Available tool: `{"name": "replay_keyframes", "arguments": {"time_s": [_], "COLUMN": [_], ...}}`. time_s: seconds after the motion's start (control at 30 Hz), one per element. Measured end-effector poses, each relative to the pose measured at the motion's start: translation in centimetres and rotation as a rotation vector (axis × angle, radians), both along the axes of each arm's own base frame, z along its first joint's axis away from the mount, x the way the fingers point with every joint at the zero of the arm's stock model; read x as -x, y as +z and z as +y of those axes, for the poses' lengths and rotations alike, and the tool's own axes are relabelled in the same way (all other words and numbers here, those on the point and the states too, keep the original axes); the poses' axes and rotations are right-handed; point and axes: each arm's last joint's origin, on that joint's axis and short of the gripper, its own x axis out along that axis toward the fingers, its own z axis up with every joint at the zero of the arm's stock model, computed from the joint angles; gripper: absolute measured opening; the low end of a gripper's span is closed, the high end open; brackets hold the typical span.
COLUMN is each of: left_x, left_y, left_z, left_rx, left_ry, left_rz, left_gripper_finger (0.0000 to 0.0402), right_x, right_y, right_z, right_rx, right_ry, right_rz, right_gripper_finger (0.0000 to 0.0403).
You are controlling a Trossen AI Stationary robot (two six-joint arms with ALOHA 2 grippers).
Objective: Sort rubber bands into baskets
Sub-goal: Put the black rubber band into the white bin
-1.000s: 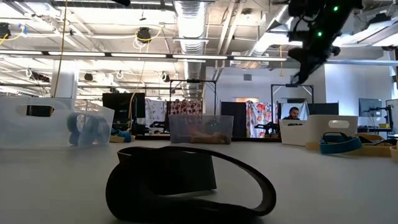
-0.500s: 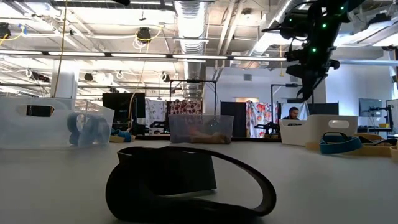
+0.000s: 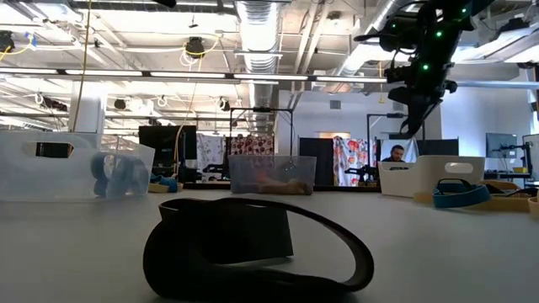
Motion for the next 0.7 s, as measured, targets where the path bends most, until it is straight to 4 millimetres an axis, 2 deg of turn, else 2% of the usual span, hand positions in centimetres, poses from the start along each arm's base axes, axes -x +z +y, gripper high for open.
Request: {"name": "replay_keyframes", "arguments": {"time_s": [0.47,0.7], "left_x": [0.00,0.00], "left_y": [0.00,0.00], "left_z": [-0.01,-0.01], "left_rx": [0.002,0.002], "left_ry": [-0.002,-0.001], "left_rz": [0.001,0.001], "left_gripper_finger": [0.0153,0.0153], "right_x": [0.13,0.89], "right_y": [-0.07,-0.09], "right_z": [0.04,-0.87], "right_rx": [-0.010,-0.022], "right_ry": [0.007,-0.054], "right_rz": [0.018,0.001], "right_gripper_finger": [0.0029,0.0029]}}
